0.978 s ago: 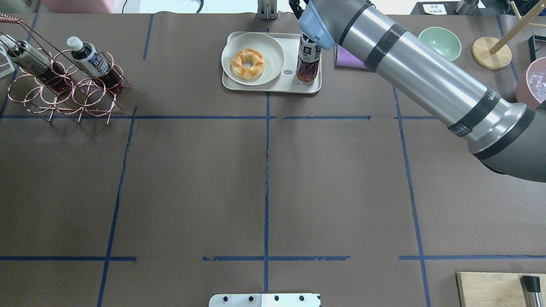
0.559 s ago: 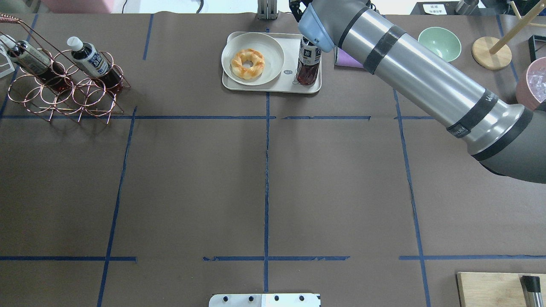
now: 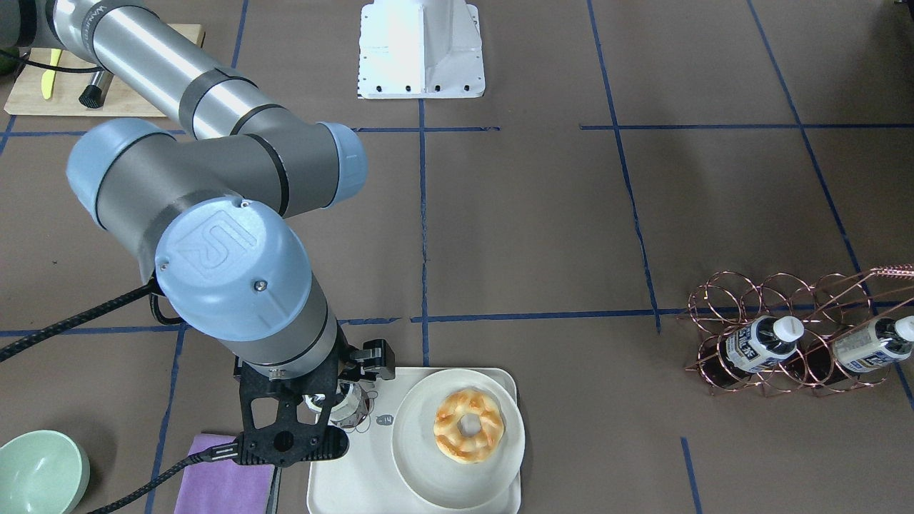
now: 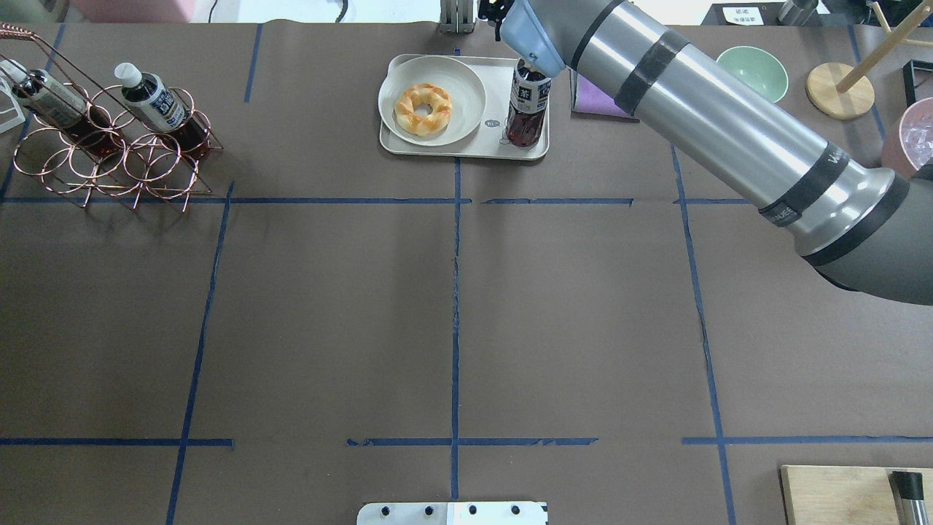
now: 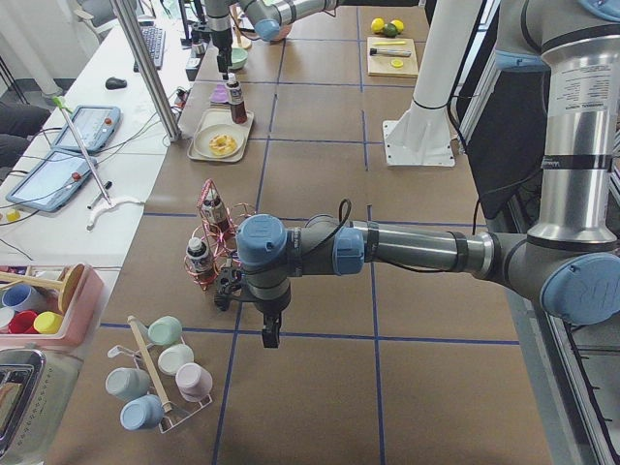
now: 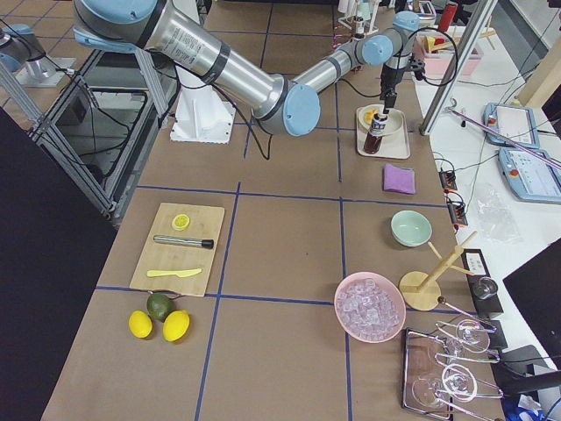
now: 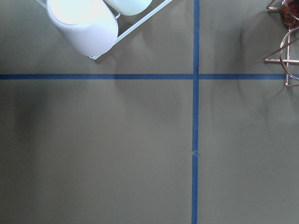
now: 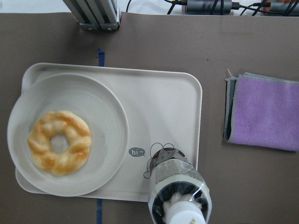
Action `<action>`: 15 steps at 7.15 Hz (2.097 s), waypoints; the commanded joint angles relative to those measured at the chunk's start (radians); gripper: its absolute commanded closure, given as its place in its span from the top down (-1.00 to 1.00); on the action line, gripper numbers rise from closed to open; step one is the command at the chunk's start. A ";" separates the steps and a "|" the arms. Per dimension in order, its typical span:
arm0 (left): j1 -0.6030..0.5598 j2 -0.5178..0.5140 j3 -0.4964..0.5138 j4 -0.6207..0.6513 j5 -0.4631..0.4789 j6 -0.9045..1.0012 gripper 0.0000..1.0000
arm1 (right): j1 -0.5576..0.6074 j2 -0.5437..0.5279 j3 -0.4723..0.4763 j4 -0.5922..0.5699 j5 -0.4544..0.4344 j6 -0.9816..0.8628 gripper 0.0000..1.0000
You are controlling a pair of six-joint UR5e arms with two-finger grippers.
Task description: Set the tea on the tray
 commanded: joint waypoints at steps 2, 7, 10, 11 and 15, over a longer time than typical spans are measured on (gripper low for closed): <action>0.000 0.000 0.003 0.000 0.002 0.006 1.00 | 0.102 -0.088 0.164 -0.220 0.067 -0.209 0.99; 0.002 0.005 0.035 0.002 0.003 0.002 1.00 | 0.384 -0.782 0.616 -0.286 0.095 -0.942 0.99; 0.002 0.008 0.042 0.006 0.003 0.008 1.00 | 0.502 -1.192 0.725 -0.168 0.128 -1.043 1.00; 0.005 0.018 0.039 0.012 0.006 0.008 1.00 | 0.528 -1.261 0.742 -0.142 0.148 -1.040 1.00; 0.006 0.037 0.028 0.003 0.008 0.009 1.00 | 0.535 -1.274 0.817 -0.138 0.151 -0.948 1.00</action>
